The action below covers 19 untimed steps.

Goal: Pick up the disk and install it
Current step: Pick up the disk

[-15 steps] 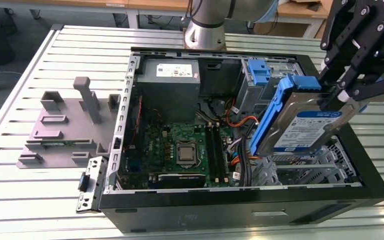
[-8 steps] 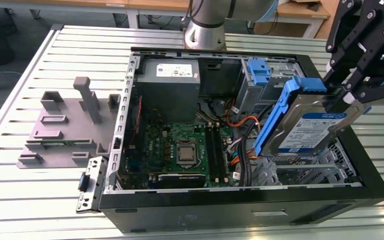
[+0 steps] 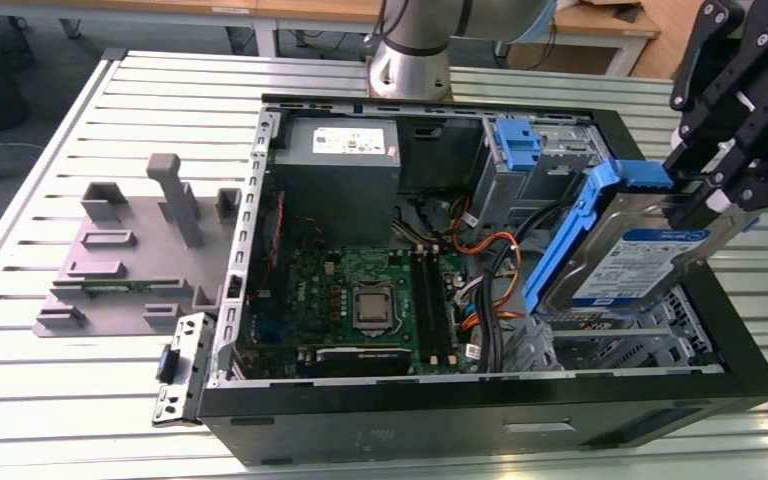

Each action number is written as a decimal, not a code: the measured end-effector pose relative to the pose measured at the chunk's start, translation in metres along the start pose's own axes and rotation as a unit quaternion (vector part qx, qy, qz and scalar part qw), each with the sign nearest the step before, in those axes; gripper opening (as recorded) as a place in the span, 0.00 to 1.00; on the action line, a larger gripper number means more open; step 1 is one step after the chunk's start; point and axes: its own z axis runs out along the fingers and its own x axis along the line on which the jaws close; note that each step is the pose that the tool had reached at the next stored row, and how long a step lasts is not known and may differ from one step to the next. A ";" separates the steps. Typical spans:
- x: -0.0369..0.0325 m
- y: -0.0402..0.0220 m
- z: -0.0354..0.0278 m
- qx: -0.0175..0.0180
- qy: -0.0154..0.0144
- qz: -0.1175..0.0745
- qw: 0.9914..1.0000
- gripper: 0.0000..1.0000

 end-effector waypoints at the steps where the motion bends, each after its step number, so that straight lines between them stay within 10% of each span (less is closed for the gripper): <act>1: 0.0000 -0.0008 0.0003 0.000 0.000 0.001 1.000 0.35; 19: 0.0025 -0.0159 0.0021 0.000 0.001 0.014 1.000 0.35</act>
